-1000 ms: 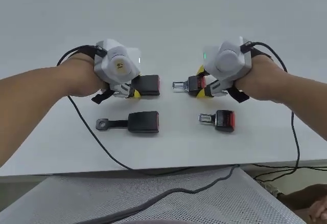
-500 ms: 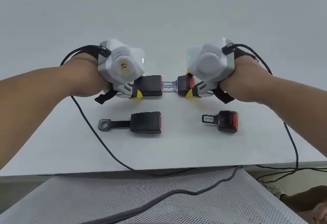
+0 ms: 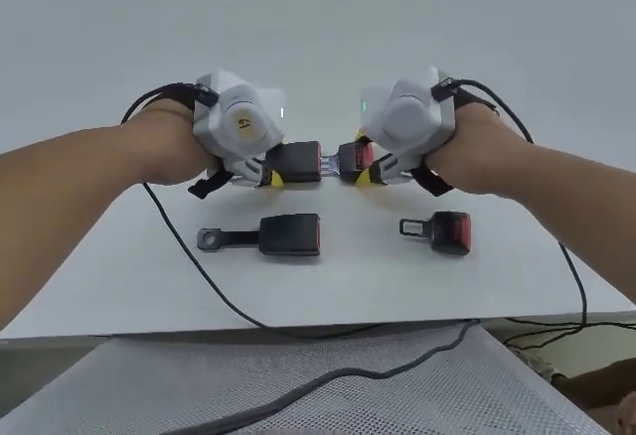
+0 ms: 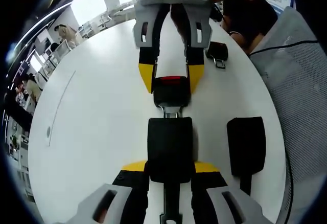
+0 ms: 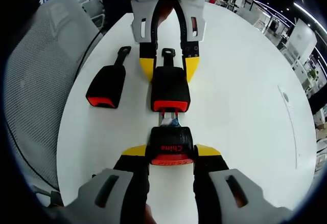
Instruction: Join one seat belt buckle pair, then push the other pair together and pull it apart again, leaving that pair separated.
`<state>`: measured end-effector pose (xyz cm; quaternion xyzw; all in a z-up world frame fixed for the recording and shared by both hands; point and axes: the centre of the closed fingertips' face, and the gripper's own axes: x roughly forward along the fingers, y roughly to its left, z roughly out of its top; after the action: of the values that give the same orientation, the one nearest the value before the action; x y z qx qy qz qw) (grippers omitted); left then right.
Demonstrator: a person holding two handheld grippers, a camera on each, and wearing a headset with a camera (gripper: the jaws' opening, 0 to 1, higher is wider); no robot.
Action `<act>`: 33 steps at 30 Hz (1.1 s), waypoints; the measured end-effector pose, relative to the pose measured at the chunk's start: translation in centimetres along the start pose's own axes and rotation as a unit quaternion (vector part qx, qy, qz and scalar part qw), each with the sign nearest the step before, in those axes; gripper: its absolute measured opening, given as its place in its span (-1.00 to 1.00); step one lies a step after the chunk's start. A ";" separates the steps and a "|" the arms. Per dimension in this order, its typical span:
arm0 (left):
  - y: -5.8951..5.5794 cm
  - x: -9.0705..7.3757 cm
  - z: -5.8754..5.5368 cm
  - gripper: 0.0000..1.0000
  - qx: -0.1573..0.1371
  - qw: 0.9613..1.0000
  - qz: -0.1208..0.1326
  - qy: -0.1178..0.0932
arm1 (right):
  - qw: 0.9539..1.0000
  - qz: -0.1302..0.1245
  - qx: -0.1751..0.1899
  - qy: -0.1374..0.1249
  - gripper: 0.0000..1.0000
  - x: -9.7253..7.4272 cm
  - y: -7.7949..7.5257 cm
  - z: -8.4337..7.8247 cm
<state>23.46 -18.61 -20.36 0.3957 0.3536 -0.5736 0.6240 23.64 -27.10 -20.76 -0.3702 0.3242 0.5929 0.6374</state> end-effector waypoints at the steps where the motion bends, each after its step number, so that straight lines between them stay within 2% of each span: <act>1: 0.0 0.0 0.1 -0.36 0.001 1.000 0.000 -0.002 | 1.000 0.002 0.003 -0.005 -0.39 -0.1 -0.1 0.0; 4: 0.0 0.1 0.1 -0.37 0.003 1.000 -0.003 -0.005 | 1.000 0.004 0.010 -0.020 -0.40 -0.1 0.0 0.1; 13: 0.2 0.3 -0.1 -0.38 0.014 1.000 -0.011 -0.005 | 1.000 0.007 0.008 -0.024 -0.43 0.3 0.0 0.4; 26: 0.2 0.4 -0.1 -0.39 0.008 1.000 -0.013 -0.004 | 0.999 0.007 0.012 -0.031 -0.44 0.3 0.4 0.9; 30: 0.1 0.4 -0.1 -0.39 0.007 1.000 -0.012 -0.004 | 0.999 0.007 0.011 -0.033 -0.44 0.2 0.7 1.7; 33: 0.2 0.4 -0.1 -0.39 0.007 1.000 -0.011 -0.003 | 0.999 0.008 0.010 -0.033 -0.44 0.0 0.4 1.6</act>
<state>23.71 -18.66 -20.74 0.3942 0.3519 -0.5844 0.6159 23.18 -25.71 -20.00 -0.3410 0.3117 0.6065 0.6471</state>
